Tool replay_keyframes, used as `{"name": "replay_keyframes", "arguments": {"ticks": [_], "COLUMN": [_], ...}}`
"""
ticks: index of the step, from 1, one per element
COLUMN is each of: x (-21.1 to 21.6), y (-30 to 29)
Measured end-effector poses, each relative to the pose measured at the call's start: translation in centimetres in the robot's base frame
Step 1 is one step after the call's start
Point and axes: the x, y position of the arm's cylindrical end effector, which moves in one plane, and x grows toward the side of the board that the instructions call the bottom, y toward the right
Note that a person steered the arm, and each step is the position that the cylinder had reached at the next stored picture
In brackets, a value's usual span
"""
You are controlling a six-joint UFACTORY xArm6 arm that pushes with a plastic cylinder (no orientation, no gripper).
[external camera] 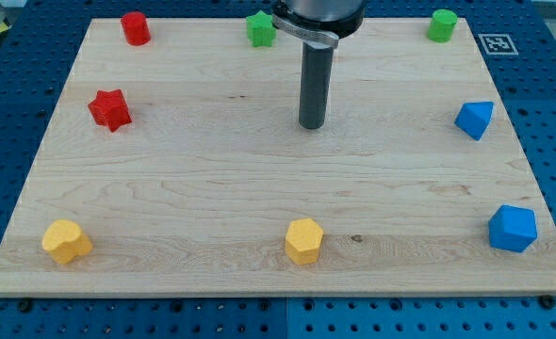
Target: Move your arm to the bottom right
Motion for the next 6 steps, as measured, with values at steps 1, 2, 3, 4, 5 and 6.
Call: {"name": "replay_keyframes", "arguments": {"ticks": [1,2,3,4,5,6], "x": [0.0,-0.3,-0.4,3.1,5.1,6.7], "y": [0.0,0.0,-0.1,1.3,5.3,12.6]}}
